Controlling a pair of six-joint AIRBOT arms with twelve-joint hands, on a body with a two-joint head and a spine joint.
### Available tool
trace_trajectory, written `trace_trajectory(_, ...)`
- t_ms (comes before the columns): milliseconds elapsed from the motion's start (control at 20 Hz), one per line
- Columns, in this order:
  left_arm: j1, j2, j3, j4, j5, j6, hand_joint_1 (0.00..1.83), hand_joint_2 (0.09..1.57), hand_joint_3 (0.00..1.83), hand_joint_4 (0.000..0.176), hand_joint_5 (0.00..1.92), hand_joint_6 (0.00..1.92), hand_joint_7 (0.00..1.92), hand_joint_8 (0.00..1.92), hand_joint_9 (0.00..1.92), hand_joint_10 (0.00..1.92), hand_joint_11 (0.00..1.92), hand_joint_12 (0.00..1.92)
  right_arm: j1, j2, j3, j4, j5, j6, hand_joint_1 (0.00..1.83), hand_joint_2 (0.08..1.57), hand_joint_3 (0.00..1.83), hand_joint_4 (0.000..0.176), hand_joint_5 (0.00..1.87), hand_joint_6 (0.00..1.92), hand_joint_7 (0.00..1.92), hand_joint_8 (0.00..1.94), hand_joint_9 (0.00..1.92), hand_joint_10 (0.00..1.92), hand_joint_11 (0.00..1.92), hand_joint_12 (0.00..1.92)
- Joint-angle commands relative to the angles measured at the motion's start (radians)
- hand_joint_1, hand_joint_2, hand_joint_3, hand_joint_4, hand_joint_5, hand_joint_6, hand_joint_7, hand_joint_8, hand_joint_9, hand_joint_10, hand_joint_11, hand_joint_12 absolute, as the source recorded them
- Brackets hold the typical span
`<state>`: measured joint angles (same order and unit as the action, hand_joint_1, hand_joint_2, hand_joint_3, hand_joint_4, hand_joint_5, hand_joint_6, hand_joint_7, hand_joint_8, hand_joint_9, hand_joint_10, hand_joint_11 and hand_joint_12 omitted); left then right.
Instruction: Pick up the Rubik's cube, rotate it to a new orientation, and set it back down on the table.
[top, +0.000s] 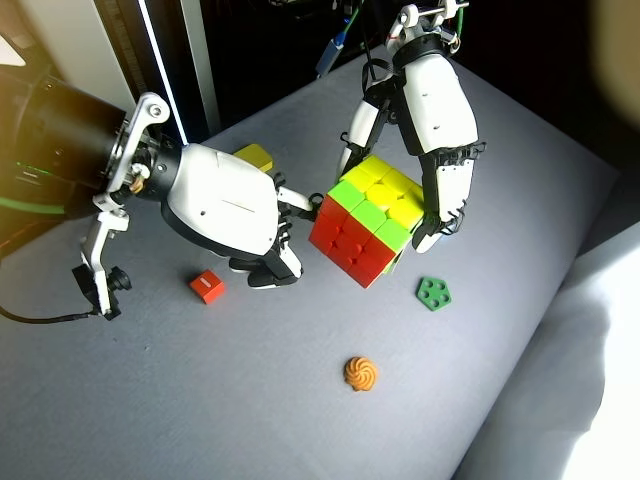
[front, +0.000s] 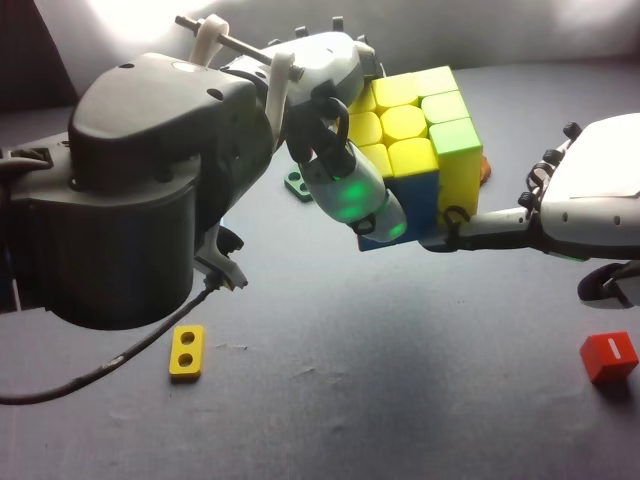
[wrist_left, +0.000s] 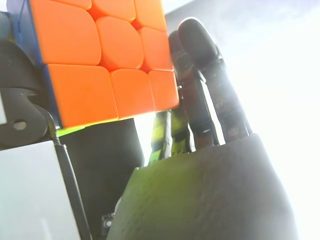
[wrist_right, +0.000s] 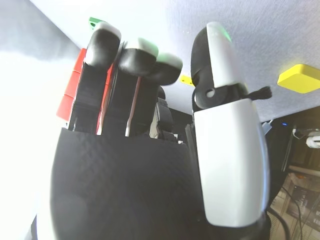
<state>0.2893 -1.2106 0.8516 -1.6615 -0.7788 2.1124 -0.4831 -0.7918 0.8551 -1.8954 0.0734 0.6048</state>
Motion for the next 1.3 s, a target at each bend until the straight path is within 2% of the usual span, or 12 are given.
trace_trajectory(0, -0.023, 0.0, -0.002, 0.066, 0.014, -0.009, 1.35, 1.19, 0.0, 0.0, 0.83, 1.06, 0.84, 1.27, 0.72, 1.49, 0.48, 1.42, 0.012, 0.001, 0.014, 0.005, -0.081, -0.002, 1.26, 1.08, 0.0, 0.09, 0.0, 0.0, 0.82, 1.92, 0.88, 1.92, 0.66, 1.92)
trace_trajectory(300, -0.024, 0.0, -0.002, 0.066, 0.015, -0.008, 1.36, 1.18, 0.0, 0.0, 0.87, 0.98, 0.85, 1.27, 0.73, 1.47, 0.48, 1.44, 0.012, -0.012, 0.032, 0.005, -0.082, -0.002, 1.23, 1.1, 0.01, 0.089, 0.0, 0.0, 0.83, 1.91, 0.91, 1.92, 0.67, 1.92)
trace_trajectory(350, -0.025, 0.0, -0.002, 0.066, 0.014, -0.008, 1.35, 1.19, 0.0, 0.0, 0.86, 1.0, 0.83, 1.3, 0.72, 1.5, 0.5, 1.45, 0.013, -0.012, 0.034, 0.005, -0.079, -0.002, 1.23, 1.11, 0.0, 0.09, 0.0, 0.0, 0.84, 1.85, 0.9, 1.92, 0.64, 1.92)
trace_trajectory(450, -0.026, 0.001, -0.002, 0.066, 0.014, -0.008, 1.35, 1.18, 0.0, 0.0, 0.86, 0.98, 0.84, 1.3, 0.72, 1.49, 0.49, 1.45, 0.038, -0.01, 0.033, 0.005, -0.048, -0.002, 1.25, 1.1, 0.0, 0.087, 0.0, 0.0, 0.82, 1.81, 0.88, 1.92, 0.67, 1.92)
trace_trajectory(500, -0.026, 0.001, -0.002, 0.066, 0.015, -0.008, 1.36, 1.18, 0.0, 0.0, 0.87, 0.96, 0.85, 1.29, 0.74, 1.48, 0.51, 1.45, 0.046, -0.007, 0.033, 0.005, -0.045, -0.002, 1.24, 1.1, 0.0, 0.077, 0.0, 0.0, 0.83, 1.85, 0.89, 1.92, 0.67, 1.92)
trace_trajectory(600, -0.027, 0.001, -0.002, 0.066, 0.015, -0.008, 1.36, 1.15, 0.0, 0.0, 0.91, 0.93, 0.9, 1.18, 0.79, 1.4, 0.55, 1.41, 0.073, 0.006, 0.032, 0.005, -0.021, 0.004, 1.25, 1.11, 0.0, 0.087, 0.0, 0.0, 0.82, 1.84, 0.85, 1.92, 0.6, 1.92)
trace_trajectory(750, -0.027, 0.001, -0.002, 0.066, 0.015, -0.008, 1.35, 1.18, 0.0, 0.0, 0.88, 0.98, 0.85, 1.26, 0.73, 1.47, 0.48, 1.44, 0.102, 0.022, 0.03, 0.005, -0.002, 0.008, 1.25, 1.11, 0.0, 0.094, 0.0, 0.0, 0.82, 1.78, 0.83, 1.9, 0.54, 1.92)
trace_trajectory(800, -0.027, 0.001, -0.002, 0.066, 0.015, -0.008, 1.35, 1.18, 0.0, 0.0, 0.88, 0.98, 0.85, 1.26, 0.73, 1.48, 0.46, 1.44, 0.106, 0.025, 0.03, 0.005, -0.002, 0.008, 1.23, 1.12, 0.0, 0.077, 0.0, 0.0, 0.81, 1.84, 0.82, 1.92, 0.54, 1.92)
trace_trajectory(950, -0.027, 0.001, -0.002, 0.066, 0.015, -0.005, 1.35, 1.2, 0.0, 0.0, 0.84, 1.04, 0.82, 1.33, 0.69, 1.52, 0.42, 1.46, 0.109, 0.03, 0.031, 0.005, -0.002, 0.008, 1.27, 1.1, 0.0, 0.11, 0.0, 0.0, 0.85, 1.88, 0.88, 1.92, 0.58, 1.92)
trace_trajectory(1100, -0.027, 0.001, -0.002, 0.066, 0.015, -0.005, 1.35, 1.18, 0.0, 0.0, 0.87, 0.99, 0.83, 1.29, 0.73, 1.48, 0.51, 1.43, 0.089, 0.025, 0.039, 0.005, -0.012, 0.007, 1.26, 1.1, 0.0, 0.099, 0.0, 0.0, 0.87, 1.83, 0.86, 1.92, 0.56, 1.92)
trace_trajectory(1200, -0.027, 0.001, -0.002, 0.066, 0.015, -0.005, 1.36, 1.18, 0.0, 0.0, 0.87, 1.0, 0.86, 1.25, 0.74, 1.45, 0.52, 1.41, 0.08, 0.017, 0.045, 0.005, -0.019, 0.004, 1.25, 1.11, 0.0, 0.09, 0.0, 0.0, 0.85, 1.89, 0.86, 1.92, 0.59, 1.92)
trace_trajectory(1250, -0.027, 0.001, -0.001, 0.064, 0.015, -0.005, 1.35, 1.18, 0.0, 0.0, 0.86, 1.01, 0.86, 1.26, 0.74, 1.46, 0.51, 1.41, 0.075, 0.012, 0.05, 0.005, -0.024, 0.004, 1.27, 1.1, 0.0, 0.104, 0.0, 0.0, 0.82, 1.88, 0.83, 1.92, 0.58, 1.92)
